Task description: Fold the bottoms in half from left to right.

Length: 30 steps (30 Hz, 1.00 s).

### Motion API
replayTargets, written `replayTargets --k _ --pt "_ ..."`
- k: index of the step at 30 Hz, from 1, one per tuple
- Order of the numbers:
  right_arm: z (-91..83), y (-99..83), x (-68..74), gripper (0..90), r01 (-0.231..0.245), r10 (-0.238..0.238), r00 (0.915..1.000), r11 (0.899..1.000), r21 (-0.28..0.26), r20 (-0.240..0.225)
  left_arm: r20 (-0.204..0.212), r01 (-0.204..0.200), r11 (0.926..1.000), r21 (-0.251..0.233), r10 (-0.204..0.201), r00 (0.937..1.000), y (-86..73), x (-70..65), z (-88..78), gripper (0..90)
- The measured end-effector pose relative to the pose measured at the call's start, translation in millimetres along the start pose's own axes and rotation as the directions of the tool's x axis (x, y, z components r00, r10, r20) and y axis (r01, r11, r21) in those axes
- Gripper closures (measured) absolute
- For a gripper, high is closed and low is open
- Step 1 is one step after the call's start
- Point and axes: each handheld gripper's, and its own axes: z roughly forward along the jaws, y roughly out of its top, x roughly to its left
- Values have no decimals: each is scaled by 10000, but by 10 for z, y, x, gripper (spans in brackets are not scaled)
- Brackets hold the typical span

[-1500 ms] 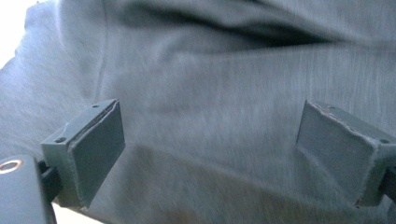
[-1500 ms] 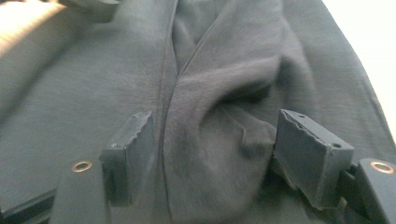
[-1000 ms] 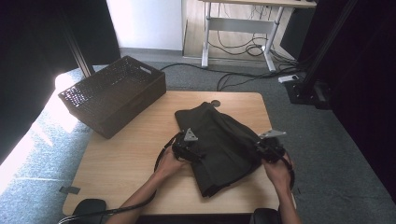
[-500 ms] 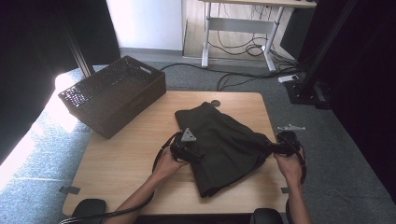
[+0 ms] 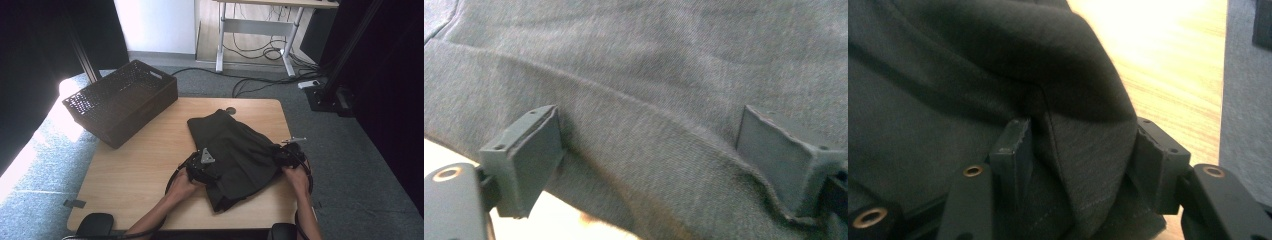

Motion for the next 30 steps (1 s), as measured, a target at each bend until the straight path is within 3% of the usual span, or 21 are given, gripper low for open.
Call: replayTargets --k 8,13,17,23,27,30 --pt "-101 -131 131 448 190 -194 9990 9998 -91 -405 -65 122 9997 230 -120 9999 -76 118 -44 126" --pt "-177 -210 351 452 537 -548 9958 9984 -165 -734 -311 441 9980 456 -427 9986 -185 298 -162 126" --pt "-221 -233 595 455 1031 -1044 9880 9945 -173 -1134 -571 758 9947 700 -719 9958 -301 501 -292 127" --pt "-249 -212 1034 449 2026 -2047 9618 9788 -304 -1815 -1392 1175 9877 1027 -1026 9849 -473 833 -497 127" --pt "-251 -170 1374 434 2834 -2869 9326 9578 -481 -2190 -1929 1429 9834 1115 -1196 9739 -563 1019 -598 128" --pt "-247 -140 1548 431 3331 -3384 9119 9408 -628 -2324 -1921 1660 9817 933 -1459 9705 -610 1065 -622 140"
